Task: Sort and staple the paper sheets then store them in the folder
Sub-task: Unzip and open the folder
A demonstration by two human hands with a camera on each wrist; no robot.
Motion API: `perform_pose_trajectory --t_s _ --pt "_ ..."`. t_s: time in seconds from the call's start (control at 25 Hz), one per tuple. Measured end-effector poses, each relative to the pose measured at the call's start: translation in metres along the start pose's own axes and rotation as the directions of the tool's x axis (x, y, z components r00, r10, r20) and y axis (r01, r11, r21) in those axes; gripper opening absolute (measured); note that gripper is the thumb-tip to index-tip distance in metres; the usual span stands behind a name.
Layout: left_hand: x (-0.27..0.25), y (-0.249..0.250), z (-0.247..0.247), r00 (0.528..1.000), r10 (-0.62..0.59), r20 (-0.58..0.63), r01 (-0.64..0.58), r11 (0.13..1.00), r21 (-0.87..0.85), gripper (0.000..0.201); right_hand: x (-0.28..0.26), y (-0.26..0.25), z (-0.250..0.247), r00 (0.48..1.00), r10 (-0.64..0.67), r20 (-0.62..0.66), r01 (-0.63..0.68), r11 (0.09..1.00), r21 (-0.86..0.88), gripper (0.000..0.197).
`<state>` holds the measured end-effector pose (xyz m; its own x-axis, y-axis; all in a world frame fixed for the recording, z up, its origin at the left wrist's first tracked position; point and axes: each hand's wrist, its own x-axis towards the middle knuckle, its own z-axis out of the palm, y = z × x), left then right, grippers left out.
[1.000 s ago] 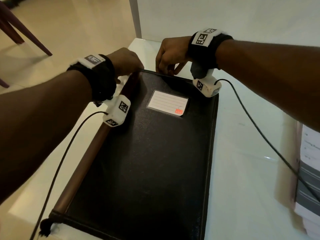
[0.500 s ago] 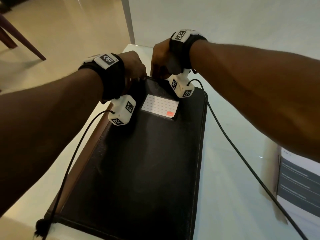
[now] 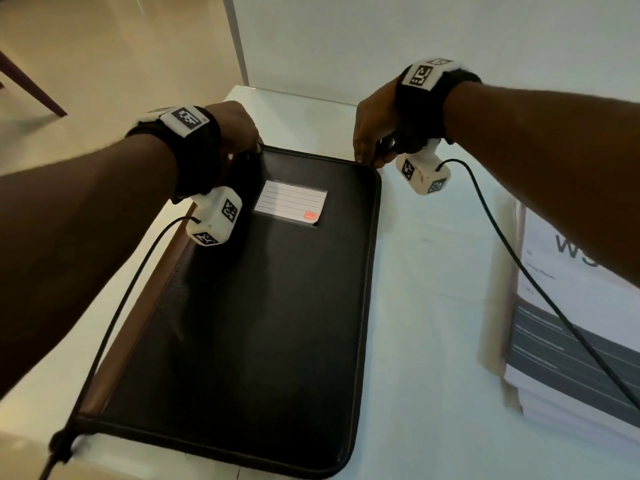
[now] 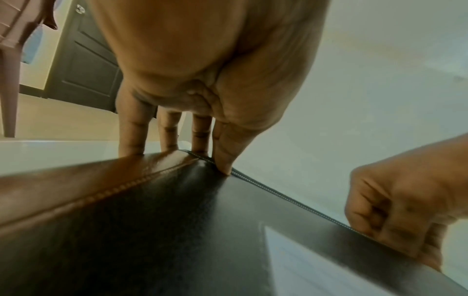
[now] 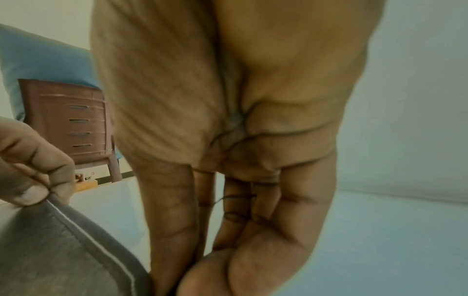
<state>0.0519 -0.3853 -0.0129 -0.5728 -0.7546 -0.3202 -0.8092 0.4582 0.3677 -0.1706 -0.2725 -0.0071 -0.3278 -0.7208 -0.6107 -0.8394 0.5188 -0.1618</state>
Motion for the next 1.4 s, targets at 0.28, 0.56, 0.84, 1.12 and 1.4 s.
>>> perform_pose_trajectory --t_s 0.28,0.56,0.84,1.12,1.4 --pt "-0.010 0.000 0.011 0.998 -0.052 -0.018 0.051 0.994 -0.094 0.034 -0.067 0.038 0.042 0.999 -0.021 -0.049 0.040 0.901 0.432 0.011" --pt "-0.016 0.004 0.013 0.996 -0.048 -0.072 0.042 0.996 -0.076 0.033 -0.113 0.048 0.121 0.919 -0.041 -0.392 0.256 0.819 0.513 0.011" --pt "-0.097 -0.002 0.025 0.996 0.081 0.038 -0.085 0.990 0.114 0.100 -0.105 0.038 0.142 0.759 0.040 -0.650 0.246 0.907 0.342 0.015" --pt "-0.201 -0.061 0.041 0.973 -0.154 0.174 0.116 0.970 0.213 0.127 -0.110 0.035 0.147 0.769 0.051 -0.638 0.235 0.905 0.355 0.019" --pt "-0.217 -0.059 0.059 0.985 -0.135 0.105 0.112 0.973 0.202 0.130 -0.118 0.026 0.159 0.751 0.197 -0.630 0.207 0.836 0.509 0.018"
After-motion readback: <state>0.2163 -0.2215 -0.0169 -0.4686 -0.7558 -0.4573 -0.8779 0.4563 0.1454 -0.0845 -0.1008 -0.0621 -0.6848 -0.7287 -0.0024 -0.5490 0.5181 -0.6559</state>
